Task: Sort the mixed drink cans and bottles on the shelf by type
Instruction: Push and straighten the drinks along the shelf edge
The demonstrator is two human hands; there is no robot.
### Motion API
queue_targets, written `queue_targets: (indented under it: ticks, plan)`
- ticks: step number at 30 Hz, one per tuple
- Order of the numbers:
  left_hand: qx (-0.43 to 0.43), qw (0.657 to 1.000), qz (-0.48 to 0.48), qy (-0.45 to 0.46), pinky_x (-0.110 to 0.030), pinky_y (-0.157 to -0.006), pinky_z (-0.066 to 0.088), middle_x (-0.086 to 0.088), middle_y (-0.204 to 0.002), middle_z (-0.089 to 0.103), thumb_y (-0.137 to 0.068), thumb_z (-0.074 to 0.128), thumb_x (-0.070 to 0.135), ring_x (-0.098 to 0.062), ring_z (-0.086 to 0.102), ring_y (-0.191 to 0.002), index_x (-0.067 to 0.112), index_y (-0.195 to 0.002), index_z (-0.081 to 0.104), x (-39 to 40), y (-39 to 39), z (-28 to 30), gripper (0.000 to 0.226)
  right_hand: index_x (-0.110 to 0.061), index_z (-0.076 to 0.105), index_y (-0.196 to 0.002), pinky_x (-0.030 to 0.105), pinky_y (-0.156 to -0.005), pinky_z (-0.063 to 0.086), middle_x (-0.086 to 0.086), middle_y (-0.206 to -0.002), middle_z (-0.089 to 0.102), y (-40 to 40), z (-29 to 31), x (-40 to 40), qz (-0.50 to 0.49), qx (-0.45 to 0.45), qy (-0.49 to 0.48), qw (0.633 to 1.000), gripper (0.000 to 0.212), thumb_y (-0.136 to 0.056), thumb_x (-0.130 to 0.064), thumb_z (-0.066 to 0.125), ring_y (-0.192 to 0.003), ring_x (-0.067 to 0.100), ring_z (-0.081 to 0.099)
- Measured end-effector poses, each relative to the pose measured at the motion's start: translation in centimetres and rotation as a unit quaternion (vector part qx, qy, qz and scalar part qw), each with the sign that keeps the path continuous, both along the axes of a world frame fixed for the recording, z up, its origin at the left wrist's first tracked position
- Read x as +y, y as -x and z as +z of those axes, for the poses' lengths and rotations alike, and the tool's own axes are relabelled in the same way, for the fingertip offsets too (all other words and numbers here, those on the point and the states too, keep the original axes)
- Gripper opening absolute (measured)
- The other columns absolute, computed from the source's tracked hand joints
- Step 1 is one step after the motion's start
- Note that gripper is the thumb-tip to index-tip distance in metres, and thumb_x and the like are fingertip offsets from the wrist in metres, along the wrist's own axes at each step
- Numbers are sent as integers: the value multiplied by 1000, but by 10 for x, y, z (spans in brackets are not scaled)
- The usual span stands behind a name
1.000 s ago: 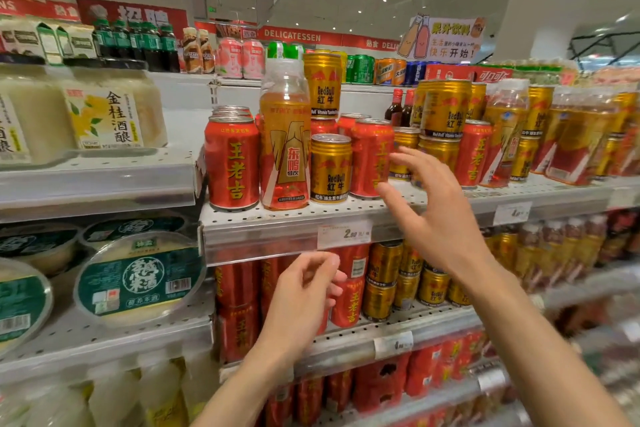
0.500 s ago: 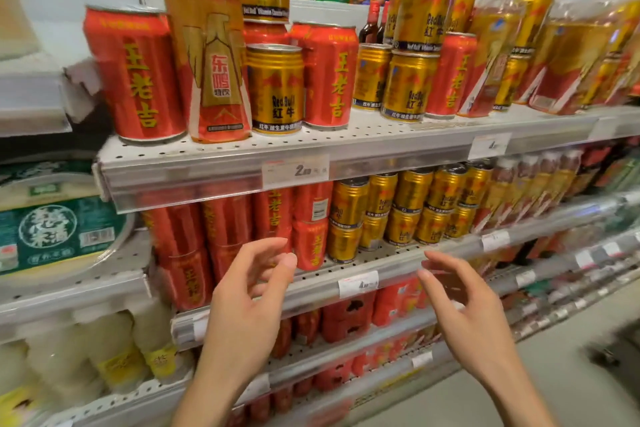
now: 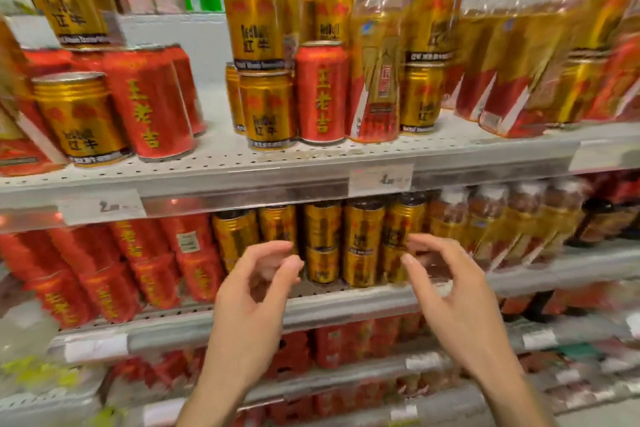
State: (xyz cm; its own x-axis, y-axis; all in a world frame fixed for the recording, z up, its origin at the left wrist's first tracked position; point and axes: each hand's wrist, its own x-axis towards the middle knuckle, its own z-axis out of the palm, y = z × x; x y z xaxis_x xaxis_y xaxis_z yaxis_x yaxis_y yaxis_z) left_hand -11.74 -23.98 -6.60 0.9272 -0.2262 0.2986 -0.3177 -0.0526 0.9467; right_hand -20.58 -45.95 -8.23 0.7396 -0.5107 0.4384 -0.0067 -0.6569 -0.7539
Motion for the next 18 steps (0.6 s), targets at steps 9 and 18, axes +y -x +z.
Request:
queue_targets:
  ticks: [9,18]
  plan:
    - [25,1000,-13,11,-31,-74,57,-1,-86,77,-95,66,26,-15,71,-77,25,-98,73,-64,2,25,8,-22,65,-122,4,-86,41,-10,-111,63,-6,39,-59,13,-65,127,990,29,-95,-30,62,-100,1,58]
    - [131,986,-61,83,-29,-66,57,-9,-82,78,-99,64,30,-15,69,-69,12,-93,75,-86,-25,25,23,-17,65,-119,34,-74,59,-8,-103,55,-47,82,-57,7,-99,250,963,29,-93,-27,69,-84,6,58]
